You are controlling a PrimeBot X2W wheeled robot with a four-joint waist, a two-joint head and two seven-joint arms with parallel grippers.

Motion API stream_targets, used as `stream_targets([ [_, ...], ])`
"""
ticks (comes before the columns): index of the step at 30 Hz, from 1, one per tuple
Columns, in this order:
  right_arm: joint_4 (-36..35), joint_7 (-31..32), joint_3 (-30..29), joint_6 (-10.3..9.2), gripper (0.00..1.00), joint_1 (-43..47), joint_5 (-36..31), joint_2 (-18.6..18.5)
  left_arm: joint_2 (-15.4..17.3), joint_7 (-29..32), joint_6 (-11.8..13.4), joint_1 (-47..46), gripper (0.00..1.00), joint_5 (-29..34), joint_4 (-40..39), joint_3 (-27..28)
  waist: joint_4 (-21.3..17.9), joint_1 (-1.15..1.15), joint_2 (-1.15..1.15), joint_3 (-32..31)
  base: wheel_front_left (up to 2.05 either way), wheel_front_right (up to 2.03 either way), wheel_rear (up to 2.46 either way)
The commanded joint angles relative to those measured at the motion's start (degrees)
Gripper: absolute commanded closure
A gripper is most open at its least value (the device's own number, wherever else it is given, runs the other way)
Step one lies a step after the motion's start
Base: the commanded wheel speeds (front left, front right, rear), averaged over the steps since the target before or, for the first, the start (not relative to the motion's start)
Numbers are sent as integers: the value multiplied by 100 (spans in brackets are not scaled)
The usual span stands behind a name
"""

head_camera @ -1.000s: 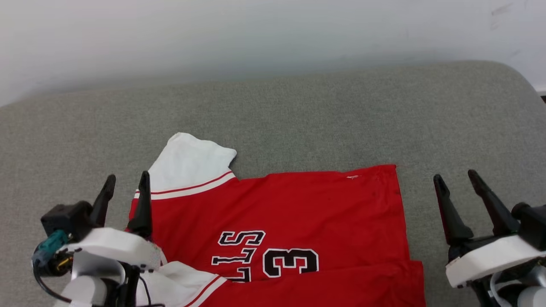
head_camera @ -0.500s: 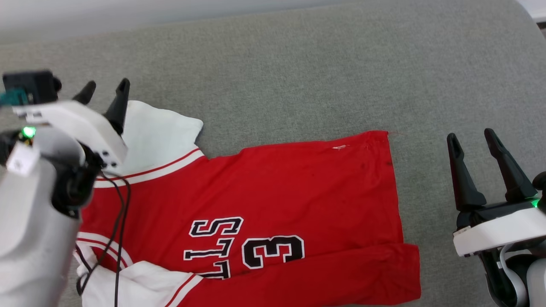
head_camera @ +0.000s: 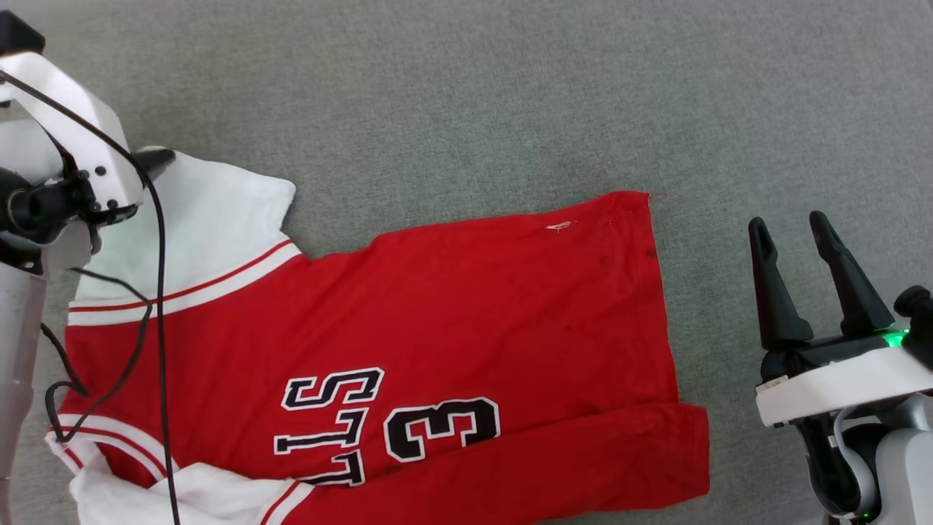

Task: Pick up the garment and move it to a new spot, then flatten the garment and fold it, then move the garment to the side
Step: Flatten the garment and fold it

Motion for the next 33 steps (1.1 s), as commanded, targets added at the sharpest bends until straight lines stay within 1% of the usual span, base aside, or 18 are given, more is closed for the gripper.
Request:
stream_targets([
  [1, 64, -59, 28, -2, 0, -100, 46, 47, 48, 185, 86, -3, 0, -27, 78, -23, -94, -1, 0, 137, 0, 0, 0],
  [6, 252, -149, 58, -2, 0, -156, 135, 71, 2, 864, 341, 482, 0, -247, 405, -107, -190, -1, 0, 253, 0, 0, 0],
  [9, 365, -137, 31, -2, 0, -214, 204, 65, -76, 1152, 434, 813, 0, -389, 590, -151, -208, -1, 0, 273, 0, 0, 0],
  [10, 388, -136, 19, -2, 0, -235, 227, 40, -113, 1179, 430, 879, 51, -416, 609, -162, -202, -1, 0, 272, 0, 0, 0],
  [11, 426, -115, 2, -2, 0, -252, 262, 18, -155, 1161, 421, 921, 95, -447, 609, -168, -191, -1, 0, 268, 0, 0, 0],
  [12, 468, -100, -7, -2, 0, -264, 282, -4, -196, 1159, 411, 965, 100, -465, 621, -192, -177, -1, 0, 253, 0, 0, 0],
  [14, 528, -21, 31, -2, 0, -307, 382, -60, -291, 993, 346, 932, 100, -469, 564, -199, -130, -1, 0, 216, 0, 0, 0],
  [17, 655, 166, 148, -2, 0, -430, 570, -218, -317, 739, 227, 791, 100, -378, 527, -225, -58, -1, 0, 124, 0, 0, 0],
  [20, 877, 595, 307, -2, 0, -589, 941, -436, -310, 410, 80, 557, 100, -245, 479, -239, 27, -1, 0, 1, 0, 0, 0],
  [24, 1361, 1670, 589, -2, 0, -944, 1435, -909, -295, -113, -75, 203, 100, 8, 398, -288, 177, -1, 0, -172, 0, 0, 0],
  [27, 1628, 2505, 824, -2, 0, -1271, 1740, -1216, -367, -456, -190, -11, 100, 132, 365, -329, 340, -1, 0, -259, 0, 0, 0],
  [30, 1781, 3105, 1063, -2, 0, -1603, 1926, -1435, -505, -711, -299, -149, 100, 184, 323, -371, 512, -1, 0, -277, 0, 0, 0],
  [33, 1921, 3472, 1330, -2, 0, -1957, 1931, -1602, -652, -863, -365, -280, 100, 173, 264, -408, 699, -1, 0, -239, 0, 0, 0],
])
